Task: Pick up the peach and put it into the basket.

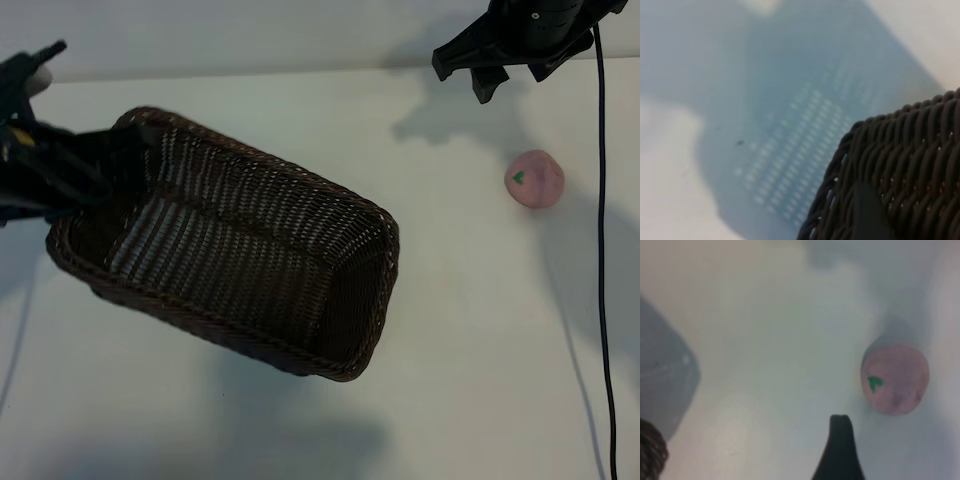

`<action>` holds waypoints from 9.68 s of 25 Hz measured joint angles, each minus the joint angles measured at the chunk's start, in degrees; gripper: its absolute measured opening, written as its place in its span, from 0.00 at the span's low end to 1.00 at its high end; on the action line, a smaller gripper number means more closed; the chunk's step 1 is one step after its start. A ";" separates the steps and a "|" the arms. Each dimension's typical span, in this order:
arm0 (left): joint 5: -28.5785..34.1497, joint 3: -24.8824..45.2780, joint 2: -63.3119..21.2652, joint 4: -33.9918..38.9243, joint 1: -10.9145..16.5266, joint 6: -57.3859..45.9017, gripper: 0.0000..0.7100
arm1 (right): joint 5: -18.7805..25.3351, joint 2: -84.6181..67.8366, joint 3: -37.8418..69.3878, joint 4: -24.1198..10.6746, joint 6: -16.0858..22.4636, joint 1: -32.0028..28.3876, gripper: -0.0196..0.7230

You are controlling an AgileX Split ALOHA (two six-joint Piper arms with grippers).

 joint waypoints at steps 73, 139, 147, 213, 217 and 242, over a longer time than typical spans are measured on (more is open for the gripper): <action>-5.67 -6.82 15.71 -29.26 0.00 22.23 0.97 | 0.00 0.00 0.00 1.31 -1.52 0.00 0.77; 36.01 -31.68 10.84 11.43 0.00 19.54 0.84 | -20.19 2.75 17.53 1.48 2.85 -8.37 0.77; 36.01 -31.68 10.84 11.41 0.00 19.54 0.84 | -22.96 9.13 17.66 1.42 2.85 -8.92 0.77; 36.06 -31.68 10.84 11.41 0.00 19.53 0.84 | -26.23 8.07 12.22 8.14 -1.65 12.98 0.47; 36.06 -31.68 10.84 11.41 0.00 19.53 0.84 | -23.68 7.33 12.22 8.14 -1.75 12.98 0.83; 36.06 -31.68 10.84 11.41 0.00 19.37 0.84 | -2.24 -0.48 0.78 3.77 -0.06 4.21 0.79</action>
